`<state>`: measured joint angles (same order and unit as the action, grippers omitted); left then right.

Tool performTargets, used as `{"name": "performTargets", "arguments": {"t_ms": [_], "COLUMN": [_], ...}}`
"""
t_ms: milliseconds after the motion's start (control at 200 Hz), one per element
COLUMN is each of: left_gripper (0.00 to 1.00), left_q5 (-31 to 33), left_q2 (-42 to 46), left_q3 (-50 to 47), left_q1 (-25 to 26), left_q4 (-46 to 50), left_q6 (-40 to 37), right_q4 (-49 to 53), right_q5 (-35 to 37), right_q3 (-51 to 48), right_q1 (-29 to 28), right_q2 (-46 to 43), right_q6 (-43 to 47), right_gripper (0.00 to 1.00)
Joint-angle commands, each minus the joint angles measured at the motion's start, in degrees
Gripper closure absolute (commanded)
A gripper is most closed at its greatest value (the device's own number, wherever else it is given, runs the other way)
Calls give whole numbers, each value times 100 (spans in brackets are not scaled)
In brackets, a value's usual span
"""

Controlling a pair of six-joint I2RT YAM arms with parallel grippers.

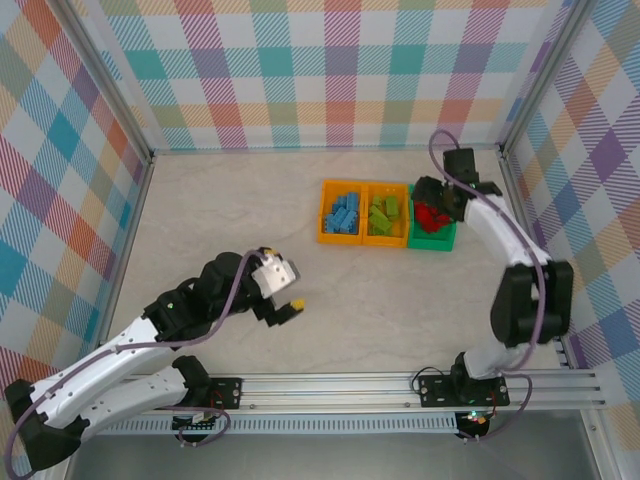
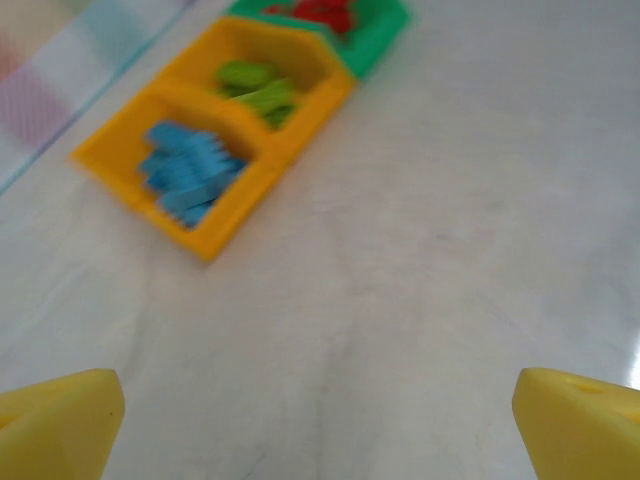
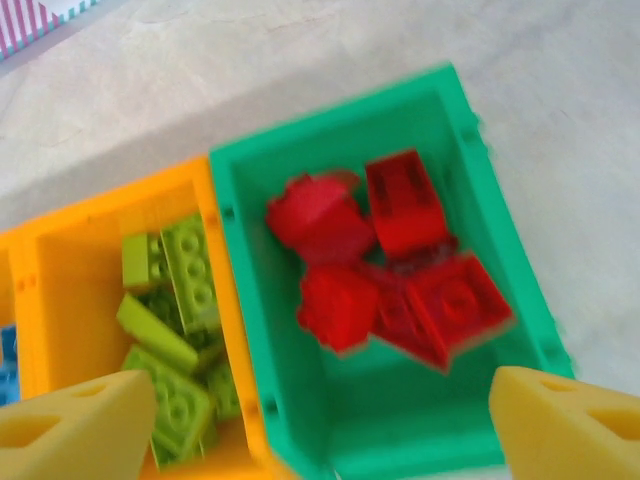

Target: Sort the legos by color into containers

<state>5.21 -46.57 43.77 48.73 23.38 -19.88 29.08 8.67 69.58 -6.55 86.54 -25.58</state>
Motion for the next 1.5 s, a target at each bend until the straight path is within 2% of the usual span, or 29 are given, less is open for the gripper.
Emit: {"name": "performTargets", "arguments": {"t_ms": [0,30,85,180,255,325,405,515,605,680,730,785,840,865,885,915,960,1005,1045,1085,1330,1495], "left_gripper": [0,0,0,0,0,0,0,0,0,0,0,0,0,0,0,0,0,0,0,0,0,0], "left_q5": [2594,2923,3224,3040,2799,2468,2142,1618,968,678,537,522,364,388,334,342,291,274,319,312,310,306], "left_q2": [-373,-471,-610,-759,-790,-843,-1017,-1512,-2095,-2718,-2949,-3384,-4244,-4546,-4386,-4158,-4408,-4242,-4340,-4272,-4303,-4302], "left_q3": [-53,-189,-496,-1118,-1600,-1993,-2292,-2469,-2563,-2566,-2365,-2187,-2108,-2159,-2187,-2078,-2179,-2046,-2094,-2042,-1995,-1993], "left_q1": [-138,-231,-515,-1317,-1946,-2464,-2993,-3581,-4016,-4260,-4317,-4376,-4514,-4520,-4496,-4502,-4533,-4531,-4514,-4513,-4442,-4436], "left_q4": [-378,-577,-1128,-2085,-2868,-3646,-4296,-5014,-5741,-6399,-6334,-6495,-7128,-7766,-7618,-6907,-7570,-6987,-7265,-7034,-7009,-7006], "left_q6": [1670,1719,1715,1516,1340,1228,1350,1479,1742,1905,1806,1891,2036,1960,1946,2018,1986,2012,1988,1996,1900,1893], "right_q4": [-584,-953,-1956,-3853,-5458,-5707,-5669,-7017,-7431,-8546,-7811,-8085,-7907,-7932,-7802,-7892,-7813,-7853,-7832,-7815,-7720,-7865], "right_q5": [282,494,794,1203,1647,1767,1442,941,666,127,109,94,130,144,144,148,122,102,101,104,-67,80], "right_q3": [-1320,-1862,-2946,-4617,-5657,-5771,-5403,-5330,-4990,-4916,-4806,-4846,-4777,-4791,-4764,-4781,-4763,-4769,-4757,-4753,-4682,-4773], "right_q1": [15,15,14,19,26,60,70,70,89,158,326,534,522,514,510,506,497,504,497,490,486,486], "right_q2": [-1466,-1886,-2566,-3441,-3503,-3139,-2483,-1613,-877,295,24,119,84,91,54,74,59,71,68,64,97,73], "right_q6": [215,315,634,1122,1308,1386,1660,2043,2426,2688,2386,2187,2183,2201,2191,2203,2203,2217,2224,2229,2307,2261], "right_gripper": [5,0,0,0,0,0,0,0,0,0,0,0,0,0,0,0,0,0,1,1,0,0]}}
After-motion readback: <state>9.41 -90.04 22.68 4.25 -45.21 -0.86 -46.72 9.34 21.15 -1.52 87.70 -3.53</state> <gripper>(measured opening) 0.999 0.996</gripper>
